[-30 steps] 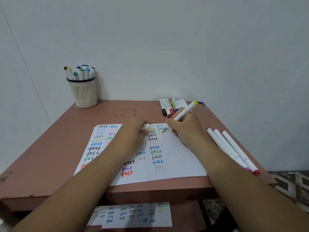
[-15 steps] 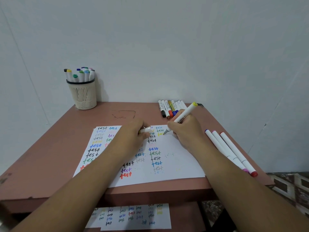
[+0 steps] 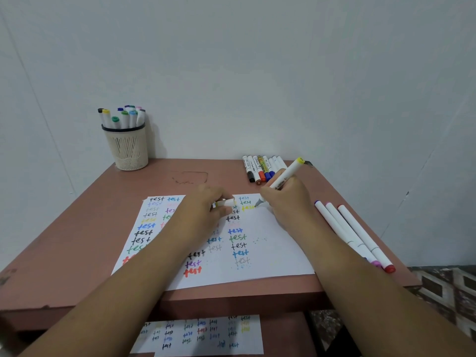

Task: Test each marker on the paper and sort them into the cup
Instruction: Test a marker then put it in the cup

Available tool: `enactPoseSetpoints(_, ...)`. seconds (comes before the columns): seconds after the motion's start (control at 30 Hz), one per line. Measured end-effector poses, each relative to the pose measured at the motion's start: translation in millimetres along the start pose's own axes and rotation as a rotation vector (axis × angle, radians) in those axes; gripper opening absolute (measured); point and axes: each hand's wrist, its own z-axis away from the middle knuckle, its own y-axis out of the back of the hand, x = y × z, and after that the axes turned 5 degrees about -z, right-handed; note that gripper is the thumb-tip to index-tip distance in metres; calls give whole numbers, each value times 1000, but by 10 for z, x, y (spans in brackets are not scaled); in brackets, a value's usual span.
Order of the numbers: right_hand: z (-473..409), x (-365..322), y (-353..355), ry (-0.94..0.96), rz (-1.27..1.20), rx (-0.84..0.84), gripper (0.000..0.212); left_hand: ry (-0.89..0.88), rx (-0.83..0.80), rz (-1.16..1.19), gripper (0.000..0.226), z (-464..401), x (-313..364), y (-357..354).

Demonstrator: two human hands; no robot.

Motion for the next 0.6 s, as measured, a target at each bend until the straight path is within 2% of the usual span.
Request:
enactPoseSetpoints(0.1, 26, -27, 23, 39, -240, -21, 15, 15, 4, 5, 10, 2, 4, -2)
enactPoseSetpoints(0.17, 76, -75, 43, 83, -423, -84, 16, 28, 8, 14, 8, 1, 1, -5)
enactPoseSetpoints(0.23, 123, -109, 39, 109, -498, -164, 16, 30, 13, 18, 7, -1, 6, -4)
enactPoseSetpoints(0.37, 155, -134, 5, 112, -490, -283, 14, 22, 21, 17, 5, 4, 31, 9)
enactPoseSetpoints(0.6, 193, -140, 6, 112, -417, -386, 22, -40, 11, 38, 4, 36, 33, 30)
